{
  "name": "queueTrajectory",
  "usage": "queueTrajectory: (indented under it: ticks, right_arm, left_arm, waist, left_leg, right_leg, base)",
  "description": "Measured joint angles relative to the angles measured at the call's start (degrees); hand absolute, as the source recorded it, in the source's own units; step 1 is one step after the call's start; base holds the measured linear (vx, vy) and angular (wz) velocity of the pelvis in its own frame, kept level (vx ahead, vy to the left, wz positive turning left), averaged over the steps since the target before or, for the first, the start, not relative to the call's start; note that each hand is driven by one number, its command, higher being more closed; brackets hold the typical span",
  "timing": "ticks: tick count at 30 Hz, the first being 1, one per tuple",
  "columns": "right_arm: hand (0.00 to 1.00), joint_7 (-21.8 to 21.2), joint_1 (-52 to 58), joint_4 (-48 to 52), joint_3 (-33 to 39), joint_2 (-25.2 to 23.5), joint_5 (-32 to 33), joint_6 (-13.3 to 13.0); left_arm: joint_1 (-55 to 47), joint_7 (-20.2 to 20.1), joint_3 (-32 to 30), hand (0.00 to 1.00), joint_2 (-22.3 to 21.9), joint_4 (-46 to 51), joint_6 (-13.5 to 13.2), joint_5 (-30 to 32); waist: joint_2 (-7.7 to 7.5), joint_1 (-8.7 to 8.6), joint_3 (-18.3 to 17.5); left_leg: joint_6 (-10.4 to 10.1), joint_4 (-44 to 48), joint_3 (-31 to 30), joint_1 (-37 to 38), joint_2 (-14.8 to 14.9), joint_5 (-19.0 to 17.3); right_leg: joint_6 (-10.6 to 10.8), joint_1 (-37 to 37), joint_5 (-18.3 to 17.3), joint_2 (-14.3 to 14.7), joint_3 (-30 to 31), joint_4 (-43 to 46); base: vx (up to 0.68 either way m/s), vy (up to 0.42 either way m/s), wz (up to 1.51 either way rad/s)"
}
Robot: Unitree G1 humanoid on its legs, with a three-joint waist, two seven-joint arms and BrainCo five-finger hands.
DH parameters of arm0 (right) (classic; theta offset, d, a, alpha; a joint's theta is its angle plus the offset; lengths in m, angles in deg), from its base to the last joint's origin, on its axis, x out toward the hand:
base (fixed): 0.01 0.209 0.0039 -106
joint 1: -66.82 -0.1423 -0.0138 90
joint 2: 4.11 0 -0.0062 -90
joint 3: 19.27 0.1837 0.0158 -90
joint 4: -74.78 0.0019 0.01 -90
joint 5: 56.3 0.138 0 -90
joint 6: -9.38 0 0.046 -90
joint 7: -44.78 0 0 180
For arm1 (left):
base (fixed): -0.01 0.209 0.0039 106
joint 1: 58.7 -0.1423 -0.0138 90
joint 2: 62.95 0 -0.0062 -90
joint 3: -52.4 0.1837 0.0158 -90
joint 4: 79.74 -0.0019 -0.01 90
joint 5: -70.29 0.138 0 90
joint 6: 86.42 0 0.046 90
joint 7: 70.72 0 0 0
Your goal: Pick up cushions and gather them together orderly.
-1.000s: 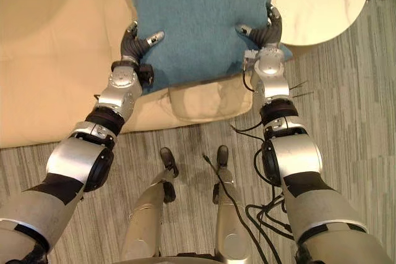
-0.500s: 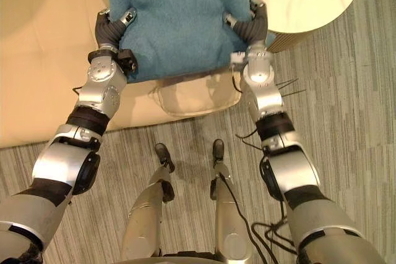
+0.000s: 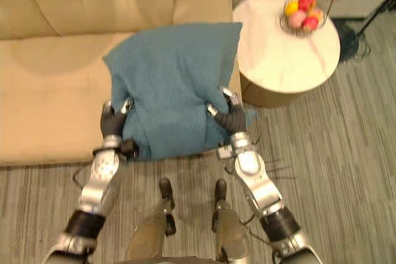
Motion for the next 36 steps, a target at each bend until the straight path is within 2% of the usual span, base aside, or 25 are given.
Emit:
queueTrajectory:
  ticks: [1, 5, 6, 7, 8, 9, 10, 11, 13, 15, 16, 17, 18, 19, 20, 22, 23, 24, 25, 26, 29, 33, 35, 36]
  right_arm:
    - [1.00, -0.03, 0.53, 0.00, -0.15, -0.38, -1.40, -0.42]
    - [1.00, 0.00, 1.93, 0.00, 0.01, -0.83, -3.66, -0.45]
    - [1.00, 0.01, 2.50, -0.10, 0.05, -0.91, -4.14, -0.45]
    - [1.00, 0.09, 2.57, -0.94, 0.23, -1.24, -5.10, -0.45]
    - [1.00, 0.09, 2.69, -1.61, 0.47, -1.42, -5.19, -0.45]
    - [1.00, 0.09, 2.85, -3.08, 1.01, -1.56, -5.45, -0.45]
    - [1.00, 0.09, 2.92, -4.15, 1.70, -1.43, -5.66, -0.45]
    - [1.00, 0.10, 2.84, -4.57, 1.88, -1.38, -5.70, -0.45]
    - [1.00, 0.13, 2.66, -5.11, 2.26, -1.12, -5.72, -0.47]
    - [1.00, 0.12, 2.48, -7.01, 2.86, -0.77, -5.70, -0.52]
    - [1.00, 0.13, 2.61, -9.34, 3.14, -0.73, -5.69, -0.45]
    - [1.00, 0.13, 2.67, -10.29, 3.75, -0.65, -5.70, -0.28]
    - [1.00, 0.13, 2.37, -12.14, 5.23, -0.52, -5.78, -0.14]
    - [1.00, 0.15, 2.76, -13.12, 6.68, -0.51, -5.84, 0.34]
    - [1.00, 0.15, 3.03, -13.41, 7.10, -0.42, -5.85, 0.36]
    - [1.00, 0.13, 4.06, -13.44, 8.06, -0.26, -5.88, 0.36]
    - [1.00, 0.13, 4.10, -13.40, 8.31, -0.27, -5.93, 0.36]
    - [1.00, 0.12, 4.10, -13.08, 8.87, -0.29, -6.24, 0.36]
    - [1.00, 0.08, 4.17, -12.24, 9.84, -0.34, -6.83, 0.36]
    - [1.00, 0.02, 4.19, -12.09, 10.63, -1.05, -7.27, 0.38]
    - [1.00, -1.06, 4.29, -12.08, 10.58, -2.86, -7.78, 0.39]
    - [1.00, -2.28, 4.19, -12.08, 9.71, -4.47, -7.78, 0.40]
    - [1.00, -2.41, 4.19, -12.09, 9.23, -4.36, -7.78, 0.64]
    - [1.00, -2.41, 4.18, -12.09, 8.96, -4.37, -7.78, 0.92]
  left_arm:
    - [-1.10, -0.15, 0.00, 1.00, -0.01, 0.18, -0.71, 0.24]
    - [-1.75, -1.41, 0.00, 1.00, -0.19, 0.16, -0.76, 0.28]
    - [-2.07, -1.55, -0.04, 1.00, -0.26, 0.13, -0.76, 0.54]
    - [-2.22, -1.99, -0.07, 1.00, -0.33, -0.14, -0.66, 0.74]
    - [-2.41, -2.35, -0.07, 1.00, -0.42, -0.37, -0.50, 0.77]
    - [-3.26, -2.71, -0.02, 1.00, -0.46, -0.45, -0.28, 0.83]
    - [-3.69, -3.42, 0.02, 1.00, -0.50, -0.44, -0.15, 0.91]
    - [-3.73, -3.76, 0.02, 1.00, -0.56, -0.42, -0.14, 0.96]
    - [-3.69, -3.85, -0.01, 1.00, -1.67, -0.33, -0.13, 1.12]
    - [-4.87, -4.17, 0.01, 1.00, -2.96, -0.27, -0.01, 1.10]
    - [-6.00, -4.45, 0.19, 1.00, -3.50, -0.29, 0.45, 1.08]
    - [-6.06, -4.74, 0.51, 1.00, -3.75, -0.39, 0.80, 0.79]
    - [-6.19, -5.67, 0.93, 1.00, -4.23, -0.39, 1.16, 0.61]
    - [-6.18, -6.49, 2.16, 1.00, -4.27, -0.50, 1.48, 0.54]
    - [-6.29, -6.74, 2.82, 1.00, -4.23, -0.49, 1.51, 0.54]
    - [-6.40, -8.49, 3.19, 1.00, -4.30, -0.50, 1.50, 0.26]
    - [-6.28, -8.99, 3.21, 1.00, -4.29, -0.49, 1.49, 0.16]
    - [-6.01, -9.24, 3.32, 1.00, -4.35, -0.55, 1.48, 0.13]
    - [-5.27, -10.08, 3.42, 1.00, -4.54, -0.99, 1.48, 0.07]
    - [-4.80, -10.29, 3.51, 1.00, -4.58, -1.78, 1.48, 0.08]
    - [-5.85, -10.34, 3.48, 1.00, -3.13, -2.83, 1.47, -0.09]
    - [-7.92, -10.38, 2.27, 1.00, -2.95, -2.71, 1.24, -0.09]
    - [-8.79, -10.47, 2.18, 1.00, -3.05, -2.62, 1.25, -0.34]
    - [-9.34, -10.59, 2.16, 1.00, -3.09, -2.57, 1.27, -0.34]
  waist:
    - [-0.06, 0.23, -0.20]
    - [-0.36, 0.70, -0.37]
    - [-0.26, 1.02, -0.40]
    - [-0.24, 0.76, -0.38]
    - [-0.24, 0.59, -0.38]
    - [-0.26, 0.23, -0.40]
    - [-0.37, 0.20, -0.46]
    - [-0.40, 0.35, -0.55]
    - [1.12, 2.17, -1.76]
    - [3.44, 2.99, -2.10]
    - [3.61, 2.78, -2.21]
    - [3.46, 2.81, -2.27]
    - [2.91, 2.94, -2.17]
    - [2.67, 2.56, -2.15]
    - [2.58, 2.37, -2.19]
    - [2.82, 1.12, -2.45]
    - [2.99, 0.90, -2.70]
    - [3.14, 0.82, -2.83]
    - [3.34, 0.86, -2.97]
    - [2.61, 1.08, -3.18]
    - [1.50, 1.21, -4.29]
    - [1.20, 2.06, -4.46]
    - [1.19, 2.38, -4.49]
    - [0.96, 2.51, -4.48]
  left_leg:
    - [0.12, 0.01, 0.22, 0.36, -0.12, 0.09]
    - [0.69, 1.84, 1.07, -0.98, -0.59, 0.12]
    - [2.50, 3.67, 1.28, -2.24, 0.22, -0.76]
    - [3.53, 4.80, 0.58, -3.24, 0.30, -0.97]
    - [3.56, 5.23, -0.31, -3.31, 0.27, -0.95]
    - [3.34, 6.13, -2.96, -3.16, -0.05, -0.79]
    - [3.03, 6.55, -5.41, -3.32, -0.55, -0.06]
    - [2.76, 6.50, -6.53, -3.73, -0.73, 0.60]
    - [1.43, 5.19, -10.67, -8.33, -0.27, 3.77]
    - [1.10, 4.79, -13.20, -11.20, 1.92, 3.29]
    - [-0.31, 3.21, -12.05, -11.07, 2.70, 0.20]
    - [-0.52, 3.79, -10.40, -11.77, 2.82, -3.81]
    - [-0.02, 6.99, -5.22, -13.53, 3.00, -6.76]
    - [0.80, 12.75, -0.51, -14.92, 2.47, -6.84]
    - [1.23, 15.84, 1.94, -14.97, 2.02, -7.15]
    - [3.80, 24.68, 7.29, -12.98, 2.77, -9.62]
    - [3.77, 26.21, 8.52, -10.78, 3.60, -10.38]
    - [2.29, 25.23, 8.81, -8.31, 3.82, -12.90]
    - [1.76, 21.53, 9.00, -6.02, 3.56, -14.18]
    - [2.60, 19.36, 8.78, -5.64, 2.53, -13.25]
    - [2.77, 19.55, 8.31, -5.34, 1.02, -13.20]
    - [4.40, 20.98, 9.20, -5.81, 0.79, -14.37]
    - [5.15, 22.65, 9.44, -6.48, 0.99, -15.80]
    - [5.32, 24.60, 9.59, -7.44, 1.07, -17.77]
  right_leg:
    - [0.08, 0.08, 0.15, -0.15, 0.22, 0.27]
    - [0.64, -1.37, 0.75, -1.49, 0.38, 2.08]
    - [1.11, -2.37, -0.05, -1.49, 0.48, 3.74]
    - [-0.44, -5.80, -6.34, -2.30, 0.47, 16.68]
    - [-0.43, -6.35, -8.73, -2.49, 0.35, 22.32]
    - [0.61, -4.83, -12.20, -2.58, 0.47, 30.22]
    - [1.09, -1.43, -15.10, -2.07, 1.45, 30.76]
    - [0.79, -0.13, -16.32, -1.37, 2.09, 28.78]
    - [-0.73, 1.42, -19.56, 1.87, 1.08, 19.91]
    - [-2.19, 0.52, -17.97, 4.58, -2.36, 18.23]
    - [-2.98, 0.84, -17.47, 4.76, -4.89, 18.12]
    - [-3.59, 0.83, -16.90, 4.34, -5.85, 17.55]
    - [-4.48, 0.58, -16.14, 2.15, -8.24, 16.44]
    - [-4.47, 1.04, -15.25, 0.04, -10.44, 15.31]
    - [-4.47, 1.16, -14.59, -0.89, -11.28, 14.55]
    - [-3.93, 2.01, -12.37, -2.47, -14.29, 11.60]
    - [-3.76, 2.04, -11.61, -2.61, -15.26, 10.80]
    - [-3.42, 2.04, -10.92, -2.64, -16.09, 10.15]
    - [-2.90, 2.11, -9.98, -2.57, -17.42, 9.11]
    - [-2.27, 2.60, -8.64, -2.86, -18.00, 7.56]
    - [-0.90, 4.77, -7.01, -3.69, -18.62, 4.79]
    - [-0.15, 4.70, -5.26, -3.97, -17.30, 3.59]
    - [-0.17, 4.17, -5.79, -4.19, -16.74, 4.20]
    - [0.64, 2.40, -8.05, -5.21, -16.23, 7.48]
  base:
    - [-0.01, 0.039, -0.08]
    - [-0.07, 0.053, -0.02]
    - [-0.09, -0.034, 0.08]
    - [-0.09, -0.072, 0.20]
    - [-0.09, -0.111, 0.63]
    - [-0.09, -0.149, 0.98]
    - [-0.10, -0.164, 1.02]
    - [-0.15, -0.200, 1.04]
    - [-0.19, -0.197, 0.79]
    - [-0.24, -0.159, 0.71]
    - [-0.23, -0.164, 0.95]
    - [-0.28, -0.108, 1.05]
    - [-0.23, -0.049, 1.11]
    - [-0.21, -0.024, 1.07]
    - [-0.08, -0.014, 0.94]
    - [-0.10, 0.031, 0.81]
    - [-0.09, 0.087, 0.71]
    - [-0.06, 0.117, 0.59]
    - [-0.05, 0.147, 0.53]
    - [-0.05, 0.135, 0.41]
    - [-0.02, 0.148, 0.26]
    - [-0.07, 0.118, -0.10]
    - [-0.09, 0.087, -0.23]
    - [-0.08, 0.122, -0.11]
